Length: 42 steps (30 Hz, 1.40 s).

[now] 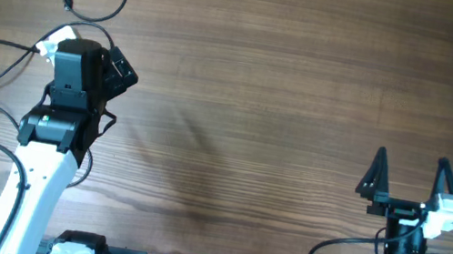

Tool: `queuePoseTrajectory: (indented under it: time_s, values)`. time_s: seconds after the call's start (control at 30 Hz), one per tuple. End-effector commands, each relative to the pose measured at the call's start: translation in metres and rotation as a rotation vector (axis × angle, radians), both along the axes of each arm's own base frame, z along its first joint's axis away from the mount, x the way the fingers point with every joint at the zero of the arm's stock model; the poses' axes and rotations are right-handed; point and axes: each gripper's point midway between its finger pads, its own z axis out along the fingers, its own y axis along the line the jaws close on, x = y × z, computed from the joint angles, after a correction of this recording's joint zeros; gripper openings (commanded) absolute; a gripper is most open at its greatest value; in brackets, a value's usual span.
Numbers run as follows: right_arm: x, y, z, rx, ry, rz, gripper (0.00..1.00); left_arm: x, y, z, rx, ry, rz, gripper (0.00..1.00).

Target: Untangle cables

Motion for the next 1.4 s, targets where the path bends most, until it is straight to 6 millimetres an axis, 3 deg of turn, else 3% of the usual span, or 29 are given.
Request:
queuePoseTrajectory:
  time_s: [0.0, 0.33, 0.57, 0.97, 1.37]
  values:
    - [0.004, 0.003, -0.009, 0.019, -0.030, 0.026, 1.00, 0.001, 0.001, 0.009, 0.024, -0.021, -0.007, 1.00]
    - [0.013, 0.007, -0.032, 0.045, -0.098, 0.059, 1.00, 0.001, 0.001, 0.009, 0.024, -0.020, -0.007, 1.00]
    - [0.014, 0.008, -0.037, 0.063, -0.079, 0.066, 1.00, 0.001, 0.001, 0.009, 0.025, -0.020, -0.007, 1.00]
    - [0.023, 0.001, -0.103, 0.079, 0.195, 0.032, 1.00, 0.001, 0.001, 0.009, 0.025, -0.020, -0.007, 1.00]
    - [0.023, 0.001, -0.103, 0.076, 0.195, 0.032, 1.00, 0.001, 0.001, 0.009, 0.025, -0.020, -0.007, 1.00]
